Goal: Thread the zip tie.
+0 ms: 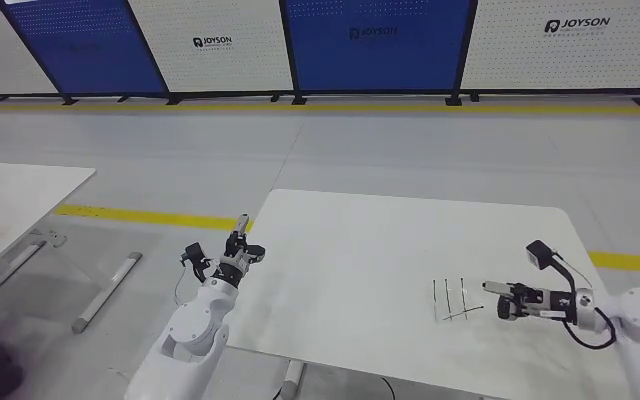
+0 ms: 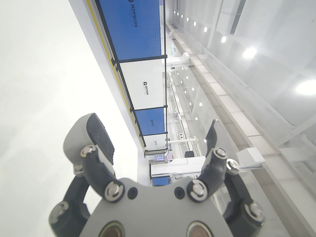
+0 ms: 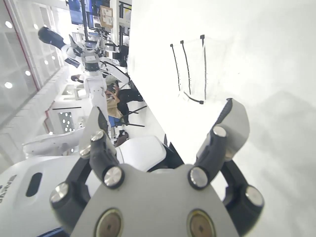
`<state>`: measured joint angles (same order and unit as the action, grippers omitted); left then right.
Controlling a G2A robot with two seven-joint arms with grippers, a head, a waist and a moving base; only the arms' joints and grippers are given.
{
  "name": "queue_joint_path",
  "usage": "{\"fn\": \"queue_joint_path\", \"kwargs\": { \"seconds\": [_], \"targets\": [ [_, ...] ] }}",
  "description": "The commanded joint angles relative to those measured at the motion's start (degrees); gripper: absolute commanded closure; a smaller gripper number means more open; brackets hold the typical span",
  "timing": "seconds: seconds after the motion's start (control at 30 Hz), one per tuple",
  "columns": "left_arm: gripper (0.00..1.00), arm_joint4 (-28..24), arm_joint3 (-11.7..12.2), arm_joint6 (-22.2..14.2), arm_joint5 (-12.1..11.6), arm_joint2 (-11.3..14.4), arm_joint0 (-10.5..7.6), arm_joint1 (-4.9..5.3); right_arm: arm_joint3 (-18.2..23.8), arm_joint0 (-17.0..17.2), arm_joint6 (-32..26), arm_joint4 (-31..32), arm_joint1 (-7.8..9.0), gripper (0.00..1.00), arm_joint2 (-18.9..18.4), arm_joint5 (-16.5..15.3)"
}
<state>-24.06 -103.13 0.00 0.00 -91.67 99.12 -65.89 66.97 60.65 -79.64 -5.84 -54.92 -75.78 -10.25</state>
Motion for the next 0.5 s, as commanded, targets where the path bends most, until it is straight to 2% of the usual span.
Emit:
{"fn": "queue_joint_path", "kwargs": {
  "seconds": [0.0, 0.3, 0.37, 0.47],
  "targets": [
    [0.00, 0.00, 0.00, 0.00, 0.00, 0.00, 0.00, 0.00, -0.12, -0.29, 0.00, 0.75, 0.17, 0.00, 1.32, -1.85],
    [0.00, 0.00, 0.00, 0.00, 0.00, 0.00, 0.00, 0.00, -0.12, -0.29, 0.00, 0.75, 0.17, 0.00, 1.32, -1.85],
    [0.00, 0.00, 0.00, 0.00, 0.00, 0.00, 0.00, 0.00, -0.23, 0.58, 0.00, -3.93, -0.23, 0.00, 3.15, -3.36],
    [0.00, 0.00, 0.00, 0.00, 0.00, 0.00, 0.00, 0.00, -4.02, -1.77, 0.00, -5.91, -0.35, 0.00, 5.81, -4.65]
  ]
}}
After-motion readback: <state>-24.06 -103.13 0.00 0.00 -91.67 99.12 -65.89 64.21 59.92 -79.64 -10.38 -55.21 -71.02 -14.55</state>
